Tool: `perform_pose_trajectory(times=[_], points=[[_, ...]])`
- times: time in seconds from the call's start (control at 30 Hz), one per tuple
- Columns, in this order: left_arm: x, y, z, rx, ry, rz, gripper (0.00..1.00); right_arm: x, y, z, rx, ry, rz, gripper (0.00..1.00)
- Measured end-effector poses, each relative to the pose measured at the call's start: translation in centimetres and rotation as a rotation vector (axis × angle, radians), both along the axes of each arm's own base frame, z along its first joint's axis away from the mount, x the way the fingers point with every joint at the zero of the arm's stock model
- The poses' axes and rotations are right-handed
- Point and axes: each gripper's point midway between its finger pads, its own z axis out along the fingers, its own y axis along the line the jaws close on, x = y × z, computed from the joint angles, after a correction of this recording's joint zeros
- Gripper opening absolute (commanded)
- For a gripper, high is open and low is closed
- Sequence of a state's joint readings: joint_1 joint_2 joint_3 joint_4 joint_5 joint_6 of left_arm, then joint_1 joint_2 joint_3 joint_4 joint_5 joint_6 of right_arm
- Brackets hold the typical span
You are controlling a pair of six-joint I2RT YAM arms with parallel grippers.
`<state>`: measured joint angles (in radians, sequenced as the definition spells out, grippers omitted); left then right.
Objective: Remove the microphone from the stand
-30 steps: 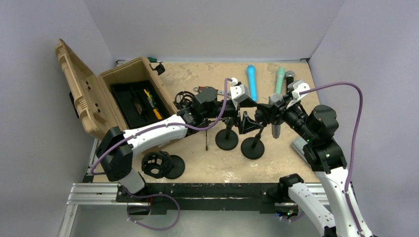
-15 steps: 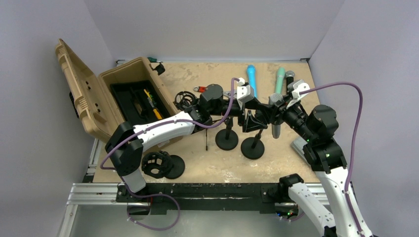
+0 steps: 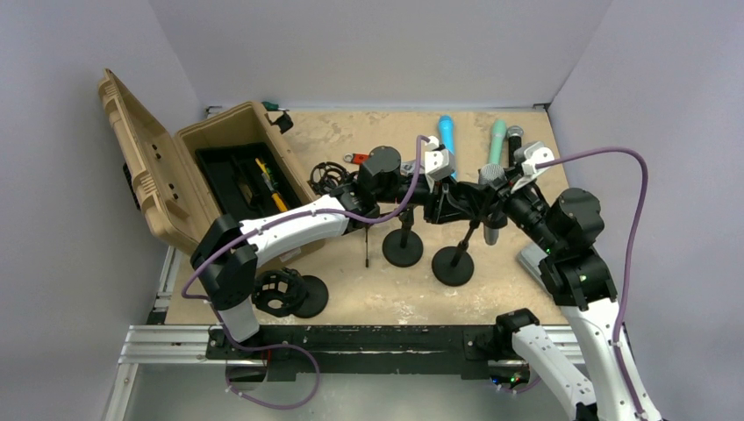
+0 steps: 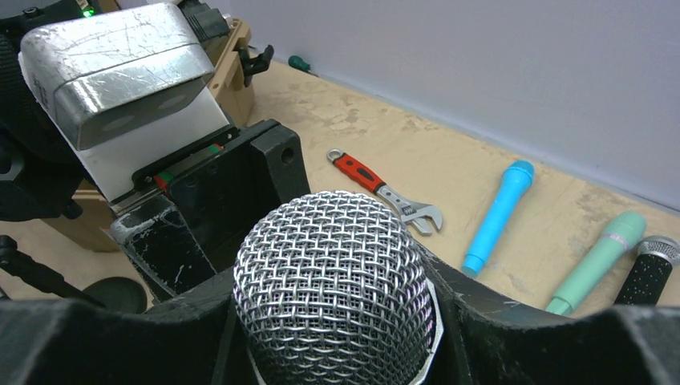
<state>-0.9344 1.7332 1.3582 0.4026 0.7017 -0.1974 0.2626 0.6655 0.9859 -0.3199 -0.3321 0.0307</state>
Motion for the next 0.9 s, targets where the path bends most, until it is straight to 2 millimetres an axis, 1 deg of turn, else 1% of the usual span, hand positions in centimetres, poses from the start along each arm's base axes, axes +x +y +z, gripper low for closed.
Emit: perform_pose_trajectory(times=[0.13, 0.23, 0.3, 0.43, 0.53, 0.6, 0.73, 0.77, 0.8, 0.9], points=[[0.0, 0.0, 0.0, 0.012, -0.005, 0.0, 0.0, 0.0, -0.3, 0.8, 0.031, -0.014, -0.023, 0.0], [0.0, 0.1, 0.0, 0.018, -0.016, 0.003, 0.0, -0.1, -0.3, 2.5, 0.06, -0.037, -0.027, 0.0], [-0.1, 0.2, 0.0, 0.021, -0.02, 0.006, 0.0, -0.1, -0.2, 4.6, 0.084, -0.072, -0.025, 0.0], [-0.1, 0.3, 0.0, 0.029, -0.02, 0.012, 0.0, -0.5, -0.2, 10.0, 0.141, -0.17, -0.019, 0.0], [0.0, 0.4, 0.0, 0.034, -0.019, 0.023, 0.0, -1.0, -0.6, 13.0, 0.184, -0.229, -0.031, 0.0], [0.1, 0.5, 0.1, 0.035, -0.023, 0.026, 0.0, -1.2, -1.2, 14.6, 0.215, -0.26, -0.062, 0.0], [0.2, 0.8, 0.1, 0.046, -0.022, 0.046, 0.0, -1.0, -3.5, 17.8, 0.298, -0.312, -0.191, 0.0], [0.2, 0.9, 0.1, 0.051, -0.02, 0.053, 0.04, -1.0, -4.3, 18.5, 0.316, -0.325, -0.235, 0.0], [0.3, 1.0, 0.1, 0.057, -0.015, 0.06, 0.12, -0.9, -5.3, 19.2, 0.338, -0.339, -0.288, 0.0], [0.5, 1.2, 0.1, 0.073, -0.003, 0.091, 0.44, -0.8, -7.8, 20.0, 0.376, -0.355, -0.422, 0.0]])
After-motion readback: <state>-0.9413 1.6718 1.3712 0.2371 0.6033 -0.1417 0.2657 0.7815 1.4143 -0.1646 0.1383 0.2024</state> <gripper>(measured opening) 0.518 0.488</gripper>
